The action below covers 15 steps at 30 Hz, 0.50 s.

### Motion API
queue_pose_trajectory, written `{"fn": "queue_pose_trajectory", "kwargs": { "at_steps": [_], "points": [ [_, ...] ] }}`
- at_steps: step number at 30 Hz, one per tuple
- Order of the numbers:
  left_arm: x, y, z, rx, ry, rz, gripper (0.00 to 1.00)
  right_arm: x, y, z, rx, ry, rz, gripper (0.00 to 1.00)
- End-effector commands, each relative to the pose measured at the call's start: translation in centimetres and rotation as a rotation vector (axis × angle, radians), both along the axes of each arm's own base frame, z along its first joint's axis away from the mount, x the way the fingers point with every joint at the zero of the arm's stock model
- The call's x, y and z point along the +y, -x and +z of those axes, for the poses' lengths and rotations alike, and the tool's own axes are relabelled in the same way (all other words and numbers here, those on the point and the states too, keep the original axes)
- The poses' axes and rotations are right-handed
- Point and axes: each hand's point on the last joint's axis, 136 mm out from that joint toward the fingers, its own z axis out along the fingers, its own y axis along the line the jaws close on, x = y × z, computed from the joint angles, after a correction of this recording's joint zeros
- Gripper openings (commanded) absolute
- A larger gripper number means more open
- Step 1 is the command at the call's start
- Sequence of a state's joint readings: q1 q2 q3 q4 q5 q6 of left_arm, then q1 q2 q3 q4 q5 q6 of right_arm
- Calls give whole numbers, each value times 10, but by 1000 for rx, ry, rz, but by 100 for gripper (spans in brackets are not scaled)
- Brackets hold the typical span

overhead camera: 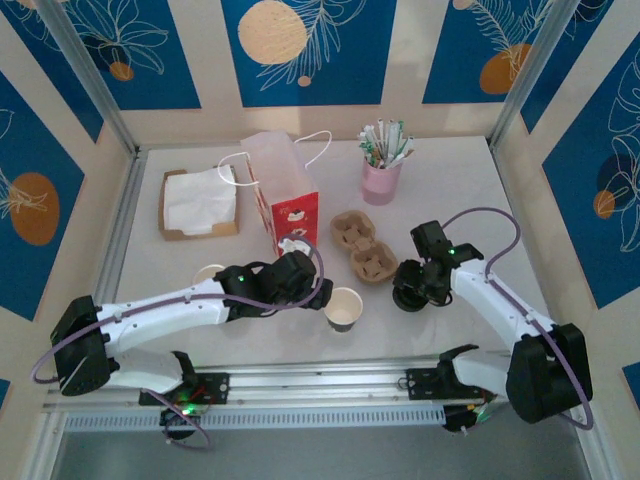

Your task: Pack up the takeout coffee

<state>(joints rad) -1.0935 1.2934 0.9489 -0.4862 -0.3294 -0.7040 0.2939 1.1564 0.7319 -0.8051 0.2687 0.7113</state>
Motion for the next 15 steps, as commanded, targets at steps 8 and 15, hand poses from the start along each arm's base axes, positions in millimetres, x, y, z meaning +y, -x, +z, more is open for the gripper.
{"fn": "queue_pose_trajectory", "kwargs": {
  "at_steps": [8, 15],
  "points": [
    [-1, 1, -1, -6, -7, -8, 100, 2, 0, 22, -25, -25, 7, 74],
    [3, 0, 5, -37, 18, 1, 100, 12, 0, 47, -71, -77, 66, 72]
  ]
}}
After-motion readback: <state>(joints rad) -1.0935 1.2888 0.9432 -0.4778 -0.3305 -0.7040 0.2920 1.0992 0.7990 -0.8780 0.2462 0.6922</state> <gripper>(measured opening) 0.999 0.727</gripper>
